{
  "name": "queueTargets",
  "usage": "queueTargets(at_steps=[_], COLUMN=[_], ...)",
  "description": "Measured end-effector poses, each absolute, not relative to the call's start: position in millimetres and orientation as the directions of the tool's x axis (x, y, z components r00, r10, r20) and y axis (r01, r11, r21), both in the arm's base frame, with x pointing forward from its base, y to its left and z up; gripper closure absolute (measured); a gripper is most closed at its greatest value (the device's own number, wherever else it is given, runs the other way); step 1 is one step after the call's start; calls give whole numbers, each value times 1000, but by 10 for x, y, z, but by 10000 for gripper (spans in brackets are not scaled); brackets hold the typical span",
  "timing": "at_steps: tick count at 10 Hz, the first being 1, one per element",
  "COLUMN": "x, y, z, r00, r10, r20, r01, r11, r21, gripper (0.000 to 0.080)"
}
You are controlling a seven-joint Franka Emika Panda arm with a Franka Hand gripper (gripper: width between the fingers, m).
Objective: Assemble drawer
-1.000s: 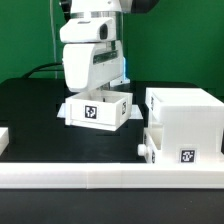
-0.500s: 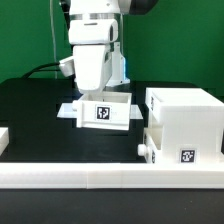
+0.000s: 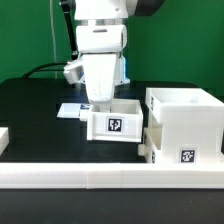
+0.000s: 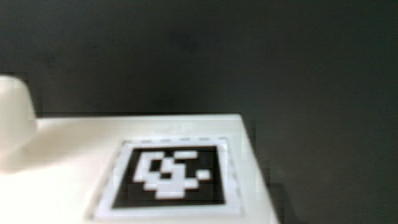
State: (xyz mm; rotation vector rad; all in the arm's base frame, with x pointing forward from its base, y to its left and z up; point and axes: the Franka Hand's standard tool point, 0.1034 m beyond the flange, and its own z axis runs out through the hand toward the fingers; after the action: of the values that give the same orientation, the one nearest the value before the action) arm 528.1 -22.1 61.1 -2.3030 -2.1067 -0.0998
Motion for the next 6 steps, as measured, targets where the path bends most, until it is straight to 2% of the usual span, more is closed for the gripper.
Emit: queueTargets(at_steps=[4,6], x=[5276,5376], y=[-228,-178], z=[602,631], r00=[87,77], r10=[994,995], r20=[59,61], r01=[996,997], r11=[-89,-79], r21=[25,25], gripper=[757,757])
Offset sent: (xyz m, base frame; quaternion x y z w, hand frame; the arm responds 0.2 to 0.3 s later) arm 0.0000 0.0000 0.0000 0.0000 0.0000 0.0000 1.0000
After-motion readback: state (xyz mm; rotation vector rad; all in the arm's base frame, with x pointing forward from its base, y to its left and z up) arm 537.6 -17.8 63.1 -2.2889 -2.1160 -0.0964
